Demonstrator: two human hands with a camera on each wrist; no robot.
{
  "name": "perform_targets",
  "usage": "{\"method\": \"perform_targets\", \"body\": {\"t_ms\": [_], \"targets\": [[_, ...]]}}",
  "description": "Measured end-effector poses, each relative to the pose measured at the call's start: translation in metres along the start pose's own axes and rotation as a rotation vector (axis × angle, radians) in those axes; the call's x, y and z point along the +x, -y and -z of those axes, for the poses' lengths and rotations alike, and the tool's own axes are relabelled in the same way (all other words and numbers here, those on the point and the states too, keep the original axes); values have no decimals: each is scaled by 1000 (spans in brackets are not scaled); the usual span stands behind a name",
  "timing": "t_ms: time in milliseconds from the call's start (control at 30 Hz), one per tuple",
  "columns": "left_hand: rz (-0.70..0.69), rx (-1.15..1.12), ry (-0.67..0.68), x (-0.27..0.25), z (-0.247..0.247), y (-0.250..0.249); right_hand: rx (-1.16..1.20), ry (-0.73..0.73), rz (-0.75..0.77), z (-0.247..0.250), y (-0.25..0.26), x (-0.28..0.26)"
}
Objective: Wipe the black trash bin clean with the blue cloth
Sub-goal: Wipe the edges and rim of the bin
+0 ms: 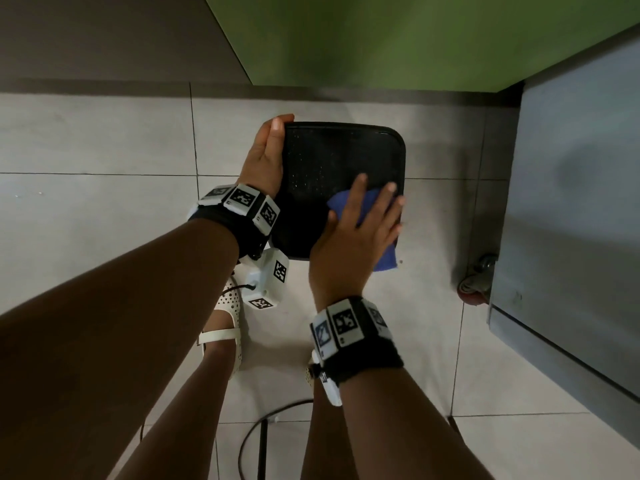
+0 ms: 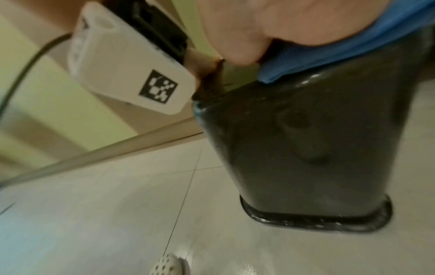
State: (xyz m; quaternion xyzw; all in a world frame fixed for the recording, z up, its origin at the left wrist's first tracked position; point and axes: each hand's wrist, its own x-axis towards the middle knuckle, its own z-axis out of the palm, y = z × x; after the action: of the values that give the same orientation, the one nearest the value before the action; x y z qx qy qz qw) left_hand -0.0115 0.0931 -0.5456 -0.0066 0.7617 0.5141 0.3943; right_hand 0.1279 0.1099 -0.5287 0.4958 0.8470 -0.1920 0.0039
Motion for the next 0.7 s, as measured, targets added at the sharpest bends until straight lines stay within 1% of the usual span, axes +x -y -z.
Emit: {"method": "perform_targets", "body": {"t_ms": [100,167,233,300,367,467,600,633,700], "targets": [[-17,11,17,0,2,-2,49,114,163,-2,20,3],[-33,18,17,0,3,1,47,133,264,-5,29,16],[-51,24,14,2,2,2,-23,127,363,-5,29,40],[-61,-9,8,3,2,5,-77,144,401,0,23,69],[-62,-41,-3,4,1,8,-86,162,362,10,13,89],[-38,-54,-40,2,-2,9,-94,128,223,24,-9,93],[-45,-33,-91,2,-3,9,-45,43,-28,21,-26,57],[-48,-36,-92,2,-3,9,-46,18,-76,17,-26,43],[-59,-34,-98,4,-3,11,-57,-24,-122,8,-18,17]]}}
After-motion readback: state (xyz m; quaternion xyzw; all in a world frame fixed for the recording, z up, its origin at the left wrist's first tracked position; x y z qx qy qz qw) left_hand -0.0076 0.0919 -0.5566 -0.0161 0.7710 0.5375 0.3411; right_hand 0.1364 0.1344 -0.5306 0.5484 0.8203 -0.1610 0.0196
